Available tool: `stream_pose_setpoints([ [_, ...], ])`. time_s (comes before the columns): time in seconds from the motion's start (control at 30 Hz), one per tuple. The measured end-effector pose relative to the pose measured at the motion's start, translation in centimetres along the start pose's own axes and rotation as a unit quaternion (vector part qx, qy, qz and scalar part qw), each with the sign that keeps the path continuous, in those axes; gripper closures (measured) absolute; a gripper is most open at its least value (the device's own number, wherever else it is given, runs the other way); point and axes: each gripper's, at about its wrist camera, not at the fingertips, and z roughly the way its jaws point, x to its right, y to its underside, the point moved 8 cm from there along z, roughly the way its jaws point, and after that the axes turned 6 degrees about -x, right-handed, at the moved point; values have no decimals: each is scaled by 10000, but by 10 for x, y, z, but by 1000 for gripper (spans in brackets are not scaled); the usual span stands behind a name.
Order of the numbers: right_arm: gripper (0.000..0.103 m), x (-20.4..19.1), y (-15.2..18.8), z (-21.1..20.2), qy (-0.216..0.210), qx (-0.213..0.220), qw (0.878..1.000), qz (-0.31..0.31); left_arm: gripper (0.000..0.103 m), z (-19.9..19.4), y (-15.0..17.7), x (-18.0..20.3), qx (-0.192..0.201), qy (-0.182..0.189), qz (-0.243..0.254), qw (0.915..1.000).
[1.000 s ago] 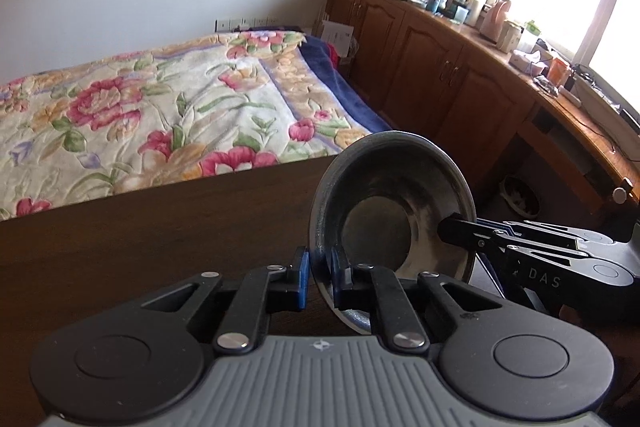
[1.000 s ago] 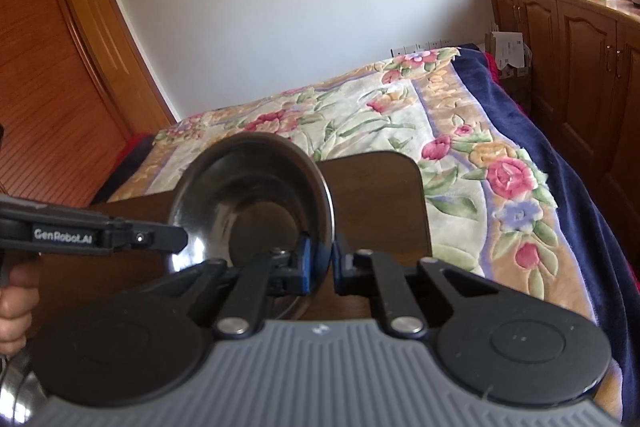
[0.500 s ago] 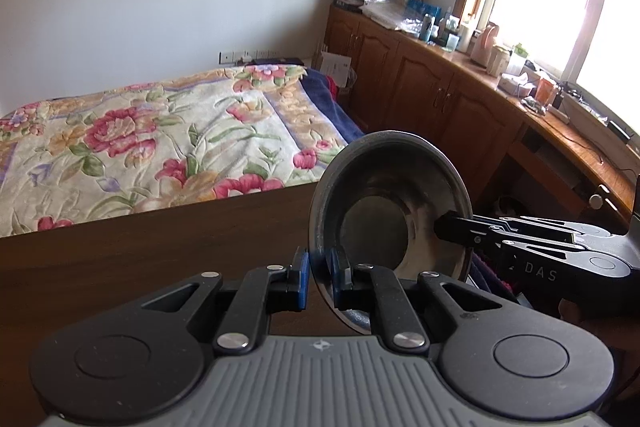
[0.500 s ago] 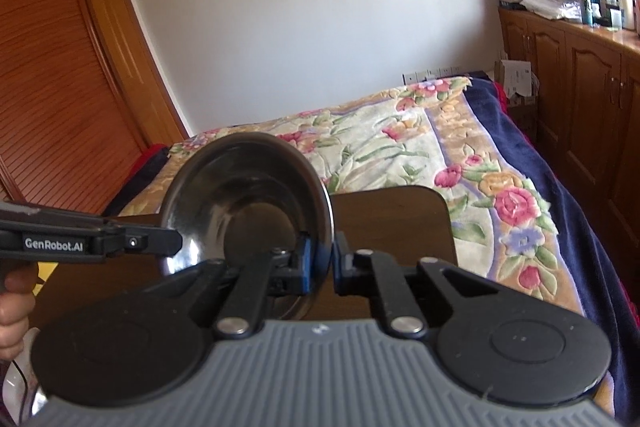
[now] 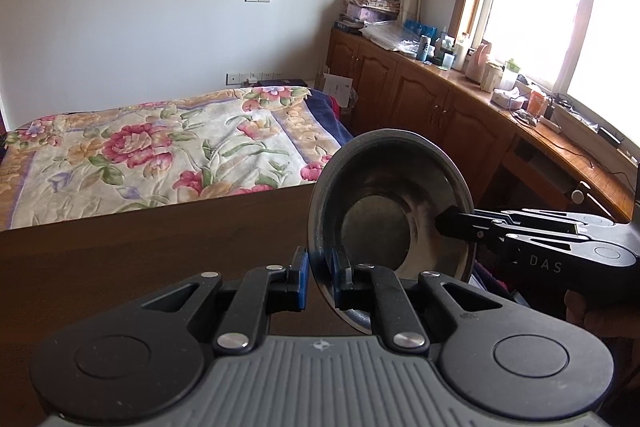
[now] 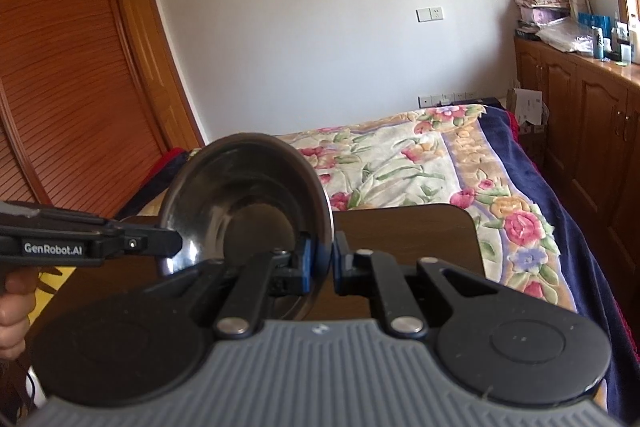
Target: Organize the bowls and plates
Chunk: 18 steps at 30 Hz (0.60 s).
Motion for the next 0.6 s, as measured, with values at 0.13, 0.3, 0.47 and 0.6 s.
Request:
stream_pose_setpoints([
  [0.13,91,-13,5,-7,-15,11,10000,-83,90,-11,15,-3,23,-50,32,10000],
  [0.3,91,-28,16,-15,-20,-8,9999,-171,89,-22,39,-8,22,-99,6,9999],
  [0.47,91,-43,33,-21,-59,-68,9997,-244,89,-28,62,-14,13,-65,-156,9999],
  [0.6,91,-51,47,-24,-96,-145,9995,-254,89,-35,75,-14,33,-50,-204,9998],
])
